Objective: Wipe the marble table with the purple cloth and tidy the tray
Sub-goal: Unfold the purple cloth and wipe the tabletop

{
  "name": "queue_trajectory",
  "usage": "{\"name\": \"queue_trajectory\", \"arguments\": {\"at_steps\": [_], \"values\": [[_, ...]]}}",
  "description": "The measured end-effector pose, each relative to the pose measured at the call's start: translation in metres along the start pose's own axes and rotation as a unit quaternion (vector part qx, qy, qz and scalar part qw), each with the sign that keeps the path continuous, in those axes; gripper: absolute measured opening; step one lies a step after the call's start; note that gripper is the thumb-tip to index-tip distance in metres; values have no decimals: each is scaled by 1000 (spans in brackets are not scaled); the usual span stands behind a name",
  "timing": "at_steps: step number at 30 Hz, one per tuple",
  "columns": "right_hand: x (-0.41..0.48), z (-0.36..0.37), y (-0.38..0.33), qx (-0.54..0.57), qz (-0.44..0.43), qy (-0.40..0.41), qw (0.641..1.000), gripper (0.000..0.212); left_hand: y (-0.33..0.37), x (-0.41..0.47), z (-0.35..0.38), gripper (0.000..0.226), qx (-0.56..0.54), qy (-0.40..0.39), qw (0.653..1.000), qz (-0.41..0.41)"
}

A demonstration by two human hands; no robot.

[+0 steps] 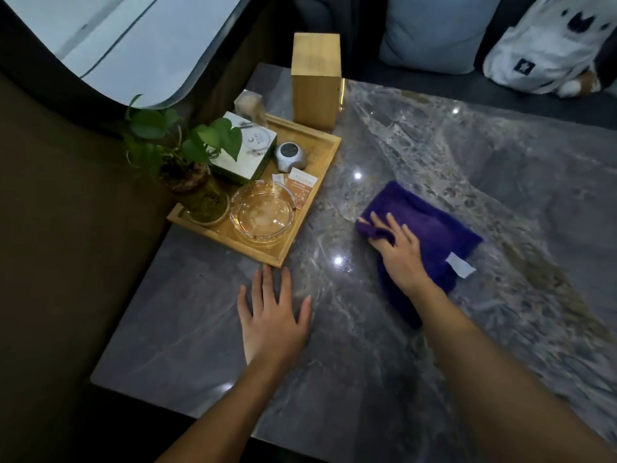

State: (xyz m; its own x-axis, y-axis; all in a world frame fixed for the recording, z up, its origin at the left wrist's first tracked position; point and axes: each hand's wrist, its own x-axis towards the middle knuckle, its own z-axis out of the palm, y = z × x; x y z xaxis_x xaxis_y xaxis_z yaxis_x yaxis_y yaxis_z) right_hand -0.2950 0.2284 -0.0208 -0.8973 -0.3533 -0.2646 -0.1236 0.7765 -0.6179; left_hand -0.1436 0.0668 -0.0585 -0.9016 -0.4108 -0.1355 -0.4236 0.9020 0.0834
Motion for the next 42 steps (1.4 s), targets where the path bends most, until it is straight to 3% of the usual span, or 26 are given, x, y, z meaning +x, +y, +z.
{"name": "queue_trajectory", "arguments": {"at_steps": [4, 7, 10, 13, 15, 17, 21, 24, 27, 33, 35, 38, 40, 42], "values": [[-27, -3, -2, 63, -50, -110, 991, 38, 0, -1, -3, 61, 4, -2, 1000, -1], [-44, 6, -1, 227, 19, -115, 967, 34, 0, -1, -3, 61, 3, 3, 1000, 5], [-60, 9, -1, 314, 78, -142, 936, 28, -1, -3, -4, 65, -13, 7, 1000, 12], [-74, 4, 5, 300, 122, -136, 936, 34, -1, -4, -4, 74, -37, -8, 999, 23], [-79, -6, 7, 266, 166, -132, 940, 25, -1, -4, -5, 76, -40, -6, 999, 23], [-80, -19, 9, 252, 201, -155, 934, 18, -1, -5, -5, 76, -39, 1, 999, 20], [-75, -48, 16, 241, 234, -222, 915, 29, -2, -6, -5, 74, -46, 2, 999, 17], [-77, -75, 22, 283, 276, -174, 902, 14, -2, -5, -6, 72, -44, 1, 999, 11], [-76, -109, 23, 357, 286, -87, 885, 21, -2, -4, -5, 69, -36, 0, 999, 8], [-65, -177, 12, 514, 191, 88, 832, 16, -1, -3, -4, 76, -28, -6, 1000, 5], [-57, -184, 9, 488, 139, 153, 848, 10, 0, -3, -5, 76, -31, -4, 1000, 3], [-45, -165, 6, 343, 81, 146, 925, 12, 1, -3, -6, 76, -25, -7, 1000, 3], [-39, -138, 7, 202, 41, 25, 978, 11, 1, -3, -7, 79, -25, -11, 1000, 1], [-36, -115, 10, 42, 42, -178, 982, 39, 1, -3, -8, 79, -24, -17, 1000, -5]]}}
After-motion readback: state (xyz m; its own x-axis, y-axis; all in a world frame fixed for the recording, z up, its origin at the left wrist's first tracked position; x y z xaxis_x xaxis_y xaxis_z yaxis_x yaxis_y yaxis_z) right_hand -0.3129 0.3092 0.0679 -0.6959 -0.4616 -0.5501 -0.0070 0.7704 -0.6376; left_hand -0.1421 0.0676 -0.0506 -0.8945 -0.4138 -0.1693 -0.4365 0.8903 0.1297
